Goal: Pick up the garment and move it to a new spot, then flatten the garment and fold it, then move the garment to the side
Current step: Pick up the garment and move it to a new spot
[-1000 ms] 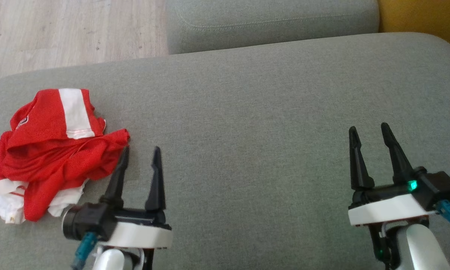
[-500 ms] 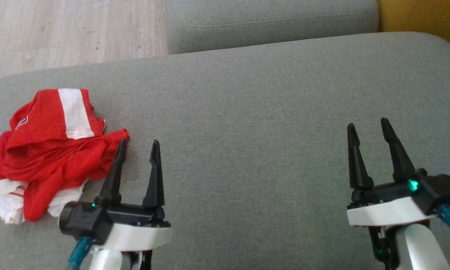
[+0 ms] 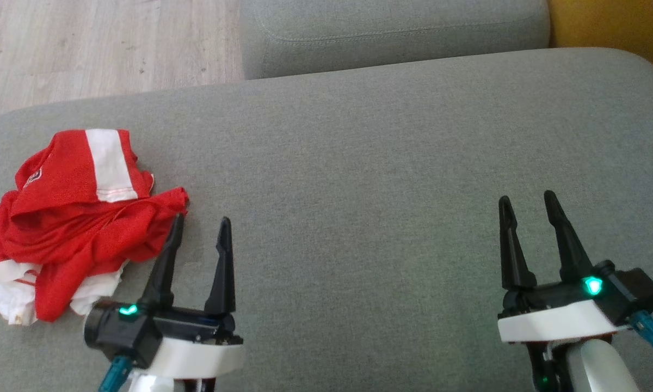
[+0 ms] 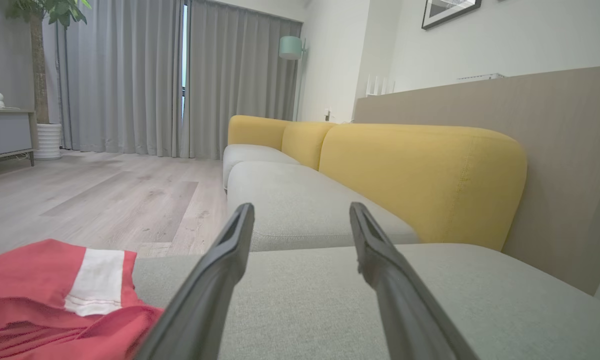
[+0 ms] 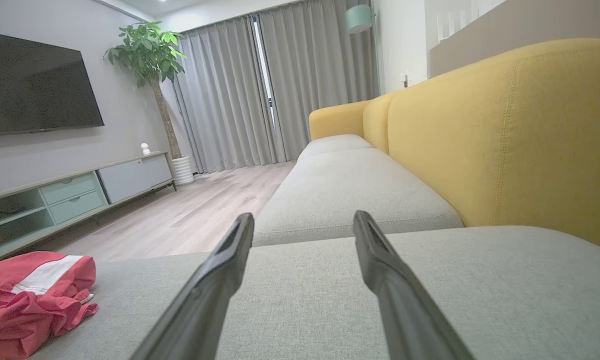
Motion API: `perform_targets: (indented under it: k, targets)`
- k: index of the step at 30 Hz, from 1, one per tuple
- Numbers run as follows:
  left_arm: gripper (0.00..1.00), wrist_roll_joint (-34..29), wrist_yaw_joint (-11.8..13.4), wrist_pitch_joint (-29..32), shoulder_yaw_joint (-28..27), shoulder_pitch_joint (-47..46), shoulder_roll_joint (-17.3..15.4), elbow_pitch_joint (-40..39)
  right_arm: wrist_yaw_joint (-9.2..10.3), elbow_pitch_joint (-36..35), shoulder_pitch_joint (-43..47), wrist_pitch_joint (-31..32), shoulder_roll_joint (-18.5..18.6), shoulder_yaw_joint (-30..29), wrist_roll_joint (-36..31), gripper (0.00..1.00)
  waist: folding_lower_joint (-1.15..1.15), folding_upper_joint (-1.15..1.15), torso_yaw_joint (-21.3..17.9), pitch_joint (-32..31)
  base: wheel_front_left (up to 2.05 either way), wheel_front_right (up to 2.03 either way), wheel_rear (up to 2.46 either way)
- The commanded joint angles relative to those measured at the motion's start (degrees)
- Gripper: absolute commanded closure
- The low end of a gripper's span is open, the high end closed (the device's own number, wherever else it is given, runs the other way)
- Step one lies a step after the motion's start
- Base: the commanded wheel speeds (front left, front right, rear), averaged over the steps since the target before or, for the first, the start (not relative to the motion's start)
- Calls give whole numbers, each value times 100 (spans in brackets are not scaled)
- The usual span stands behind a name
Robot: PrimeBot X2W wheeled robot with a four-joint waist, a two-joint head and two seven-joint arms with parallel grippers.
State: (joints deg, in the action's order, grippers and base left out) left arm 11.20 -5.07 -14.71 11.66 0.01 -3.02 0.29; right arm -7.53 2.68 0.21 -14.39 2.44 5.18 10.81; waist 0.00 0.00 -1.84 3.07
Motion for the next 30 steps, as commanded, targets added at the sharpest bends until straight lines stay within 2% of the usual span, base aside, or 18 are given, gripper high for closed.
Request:
perform_targets:
  k: [1, 5, 20, 30]
  targets:
    - [0, -15, 3, -29, -100, -133, 12, -76, 4, -98, -102, -61, 43, 114, 141, 0, 0, 0, 8, -9, 0, 0, 0]
    - [0, -53, 66, -29, -71, -145, 13, 38, 4, 20, -111, -61, 43, 142, 504, 0, 0, 0, 21, -12, 0, 0, 0]
    - [0, 20, 98, -29, -90, -154, 13, 128, 4, 66, -135, -61, 43, 206, 494, 0, 0, 0, 159, -33, 0, 0, 0]
    - [0, -19, 185, -29, -303, -49, 13, 189, 4, 202, -39, -61, 43, 529, 414, 0, 0, 0, 851, -220, 0, 0, 0]
